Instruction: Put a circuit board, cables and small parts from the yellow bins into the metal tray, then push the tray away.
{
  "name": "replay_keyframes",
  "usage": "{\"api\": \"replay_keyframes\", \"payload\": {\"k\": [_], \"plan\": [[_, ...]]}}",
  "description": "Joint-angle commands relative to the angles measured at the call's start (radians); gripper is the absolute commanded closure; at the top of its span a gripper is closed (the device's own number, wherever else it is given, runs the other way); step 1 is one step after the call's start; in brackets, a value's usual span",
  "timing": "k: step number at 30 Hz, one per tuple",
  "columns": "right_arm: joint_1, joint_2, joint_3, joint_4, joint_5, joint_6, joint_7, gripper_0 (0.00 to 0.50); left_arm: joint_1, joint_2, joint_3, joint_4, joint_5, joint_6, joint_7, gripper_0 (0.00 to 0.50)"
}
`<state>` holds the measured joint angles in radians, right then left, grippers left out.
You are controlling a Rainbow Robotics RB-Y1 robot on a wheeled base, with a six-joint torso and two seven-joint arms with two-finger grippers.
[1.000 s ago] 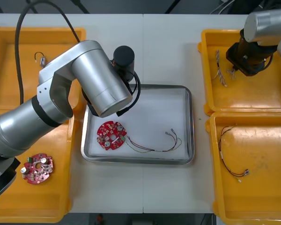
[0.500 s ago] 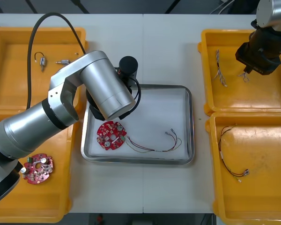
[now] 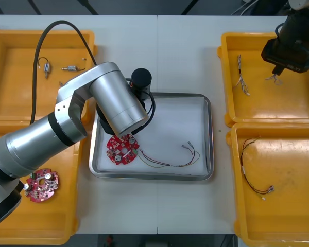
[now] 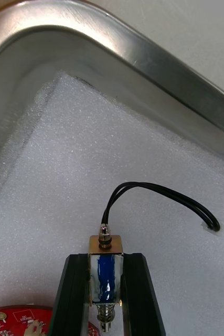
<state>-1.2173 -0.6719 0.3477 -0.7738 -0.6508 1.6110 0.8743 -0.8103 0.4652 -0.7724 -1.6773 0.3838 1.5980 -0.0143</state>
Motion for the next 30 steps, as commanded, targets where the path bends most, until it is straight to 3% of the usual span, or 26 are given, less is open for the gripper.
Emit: {"api": "replay_keyframes", "payload": {"k": [1,6,11,20,30], "plan": [[-0.004,-0.077,-0.041,-0.102,-0.021,0.081,0.106,0.5,0.006,-0.005,-0.013,-0.005,-0.013,-0.01,0.045,0.241],[-0.004,-0.112,-0.044,-0.176,-0.075,0.15,0.203,0.5,0.006,0.004,-0.015,-0.016,-0.017,-0.01,0.045,0.105],[-0.004,-0.152,-0.05,-0.233,-0.15,0.202,0.29,0.5,0.006,0.02,-0.005,-0.071,-0.032,0.028,0.043,0.001],[0.025,-0.201,-0.101,-0.331,-0.225,0.27,0.442,0.5,0.005,0.056,0.073,-0.234,0.0,0.142,0.034,0.0],[0.165,-0.212,-0.188,-0.581,-0.23,0.309,0.589,0.5,-0.056,0.148,0.203,-0.38,0.145,0.287,-0.055,0.0]]}}
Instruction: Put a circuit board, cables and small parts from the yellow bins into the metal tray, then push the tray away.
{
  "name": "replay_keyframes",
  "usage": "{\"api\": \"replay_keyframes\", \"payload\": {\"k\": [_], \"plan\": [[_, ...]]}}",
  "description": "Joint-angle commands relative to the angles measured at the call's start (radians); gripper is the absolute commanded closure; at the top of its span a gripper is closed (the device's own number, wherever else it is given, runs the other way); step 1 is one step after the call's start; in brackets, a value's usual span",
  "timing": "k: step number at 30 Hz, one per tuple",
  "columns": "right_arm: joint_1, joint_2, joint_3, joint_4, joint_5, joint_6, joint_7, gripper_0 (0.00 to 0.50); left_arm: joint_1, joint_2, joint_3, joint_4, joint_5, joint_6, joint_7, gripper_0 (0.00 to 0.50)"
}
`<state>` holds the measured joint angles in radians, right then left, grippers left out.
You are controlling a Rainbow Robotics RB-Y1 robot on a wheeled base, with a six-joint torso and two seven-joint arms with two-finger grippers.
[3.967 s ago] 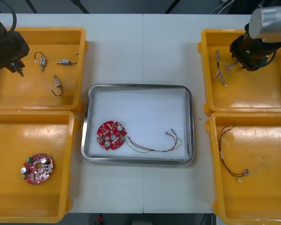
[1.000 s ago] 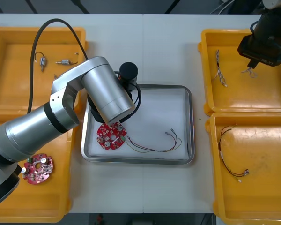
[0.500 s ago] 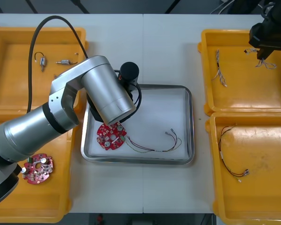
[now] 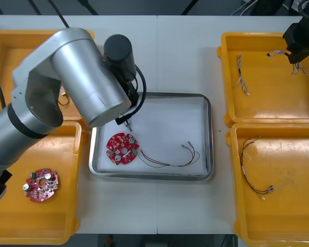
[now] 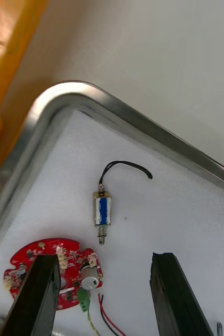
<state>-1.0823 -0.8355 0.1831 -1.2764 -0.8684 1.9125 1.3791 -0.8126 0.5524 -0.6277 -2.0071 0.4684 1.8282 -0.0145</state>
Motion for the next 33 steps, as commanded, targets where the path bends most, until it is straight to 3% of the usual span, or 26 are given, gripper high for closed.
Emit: {"api": "replay_keyframes", "payload": {"k": [1,11,21,27,33], "plan": [[0.042,-0.05,-0.024,-0.104,-0.015,0.007,0.104,0.5,-0.063,0.072,0.075,-0.059,0.081,0.075,-0.081,0.0],[0.151,-0.053,-0.034,-0.371,-0.054,0.007,0.143,0.5,-0.082,0.179,0.264,-0.067,0.217,0.086,-0.266,0.0],[0.243,-0.051,-0.082,-0.587,-0.202,0.007,0.159,0.5,-0.091,0.342,0.45,0.014,0.378,0.034,-0.469,0.0],[0.26,-0.025,-0.079,-0.693,-0.247,0.007,0.176,0.5,-0.091,0.411,0.491,0.154,0.383,-0.072,-0.582,0.0],[0.285,0.013,-0.068,-0.784,-0.247,0.007,0.216,0.5,-0.091,0.451,0.497,0.314,0.361,-0.205,-0.68,0.0]]}}
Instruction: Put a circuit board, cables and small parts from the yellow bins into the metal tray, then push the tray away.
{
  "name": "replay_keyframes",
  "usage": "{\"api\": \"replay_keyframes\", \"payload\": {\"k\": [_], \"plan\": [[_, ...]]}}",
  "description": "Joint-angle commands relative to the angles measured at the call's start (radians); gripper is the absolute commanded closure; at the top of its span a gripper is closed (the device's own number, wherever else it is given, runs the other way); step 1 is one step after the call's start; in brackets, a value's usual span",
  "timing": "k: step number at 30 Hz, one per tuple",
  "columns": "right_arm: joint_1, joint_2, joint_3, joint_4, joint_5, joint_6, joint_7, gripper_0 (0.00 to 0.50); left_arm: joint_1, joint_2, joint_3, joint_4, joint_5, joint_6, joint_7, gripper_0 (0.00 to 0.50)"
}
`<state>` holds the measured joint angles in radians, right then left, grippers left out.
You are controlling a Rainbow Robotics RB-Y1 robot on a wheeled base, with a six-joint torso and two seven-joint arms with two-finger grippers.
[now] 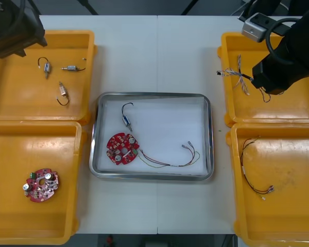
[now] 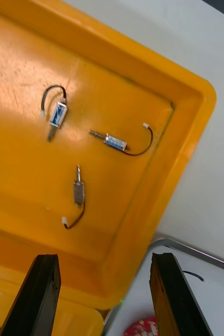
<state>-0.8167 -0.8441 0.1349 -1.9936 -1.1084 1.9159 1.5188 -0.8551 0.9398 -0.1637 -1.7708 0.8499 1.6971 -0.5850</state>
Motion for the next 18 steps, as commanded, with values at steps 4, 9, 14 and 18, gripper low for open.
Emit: {"api": "replay_keyframes", "payload": {"k": [4,9,14,18], "plan": [[0.019,0.036,0.029,-0.079,0.009,0.004,0.179,0.5,-0.048,0.066,0.033,0.175,-0.048,-0.16,-0.176,0.0],[0.019,0.069,0.077,-0.079,0.045,-0.008,0.27,0.5,-0.048,0.066,0.033,0.271,-0.049,-0.283,-0.268,0.0],[0.019,0.092,0.138,-0.079,0.093,-0.061,0.337,0.5,-0.053,0.062,0.033,0.33,-0.046,-0.369,-0.36,0.0],[0.019,0.102,0.196,-0.079,0.12,-0.121,0.37,0.5,-0.053,0.045,0.033,0.355,-0.046,-0.415,-0.449,0.0]]}}
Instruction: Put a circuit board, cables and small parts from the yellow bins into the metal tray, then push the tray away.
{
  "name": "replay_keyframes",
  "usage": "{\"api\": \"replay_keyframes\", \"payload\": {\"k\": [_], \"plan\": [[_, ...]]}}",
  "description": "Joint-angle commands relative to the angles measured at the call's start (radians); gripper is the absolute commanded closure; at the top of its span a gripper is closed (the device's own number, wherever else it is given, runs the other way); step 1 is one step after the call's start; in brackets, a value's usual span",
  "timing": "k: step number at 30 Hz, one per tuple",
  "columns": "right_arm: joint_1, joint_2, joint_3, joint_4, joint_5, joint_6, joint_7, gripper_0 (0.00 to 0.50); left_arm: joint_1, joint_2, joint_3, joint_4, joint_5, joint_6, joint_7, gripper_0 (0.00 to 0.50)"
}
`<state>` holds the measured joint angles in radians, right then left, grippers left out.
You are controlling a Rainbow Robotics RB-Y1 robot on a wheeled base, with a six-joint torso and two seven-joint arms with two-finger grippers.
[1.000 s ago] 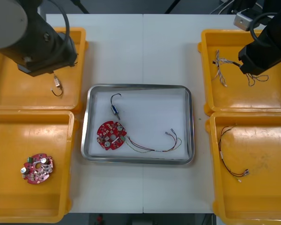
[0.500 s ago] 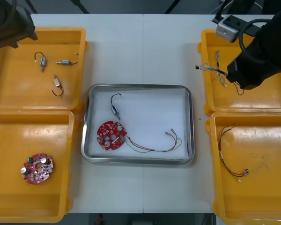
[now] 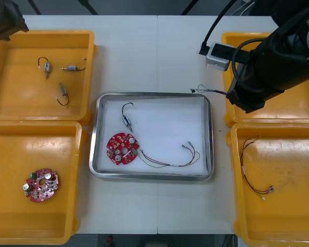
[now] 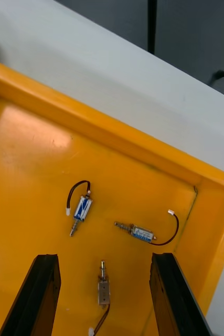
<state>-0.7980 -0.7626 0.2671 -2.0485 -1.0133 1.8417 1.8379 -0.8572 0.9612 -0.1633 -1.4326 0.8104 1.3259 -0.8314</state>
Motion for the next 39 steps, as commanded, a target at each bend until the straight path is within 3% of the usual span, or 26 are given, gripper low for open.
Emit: {"api": "replay_keyframes", "payload": {"k": [1,11,17,24,30,39], "plan": [[-0.001,0.023,0.07,-0.024,0.03,-0.05,0.052,0.5,-0.051,0.022,0.033,0.018,-0.011,-0.048,-0.215,0.0],[0.0,0.045,0.185,-0.022,0.082,-0.141,0.101,0.5,-0.051,-0.045,0.03,0.13,-0.011,-0.192,-0.442,0.0],[-0.001,0.048,0.221,0.042,0.055,-0.211,0.241,0.5,-0.051,-0.073,-0.012,0.218,-0.011,-0.287,-0.54,0.0],[-0.038,0.072,0.261,0.16,0.022,-0.233,0.373,0.5,-0.051,-0.101,-0.088,0.268,-0.059,-0.341,-0.552,0.0],[-0.084,0.108,0.311,0.261,0.025,-0.263,0.386,0.5,-0.051,-0.124,-0.162,0.307,-0.115,-0.413,-0.548,0.0],[-0.132,0.186,0.38,0.403,0.073,-0.355,0.406,0.5,-0.051,-0.15,-0.214,0.365,-0.115,-0.468,-0.557,0.0]]}}
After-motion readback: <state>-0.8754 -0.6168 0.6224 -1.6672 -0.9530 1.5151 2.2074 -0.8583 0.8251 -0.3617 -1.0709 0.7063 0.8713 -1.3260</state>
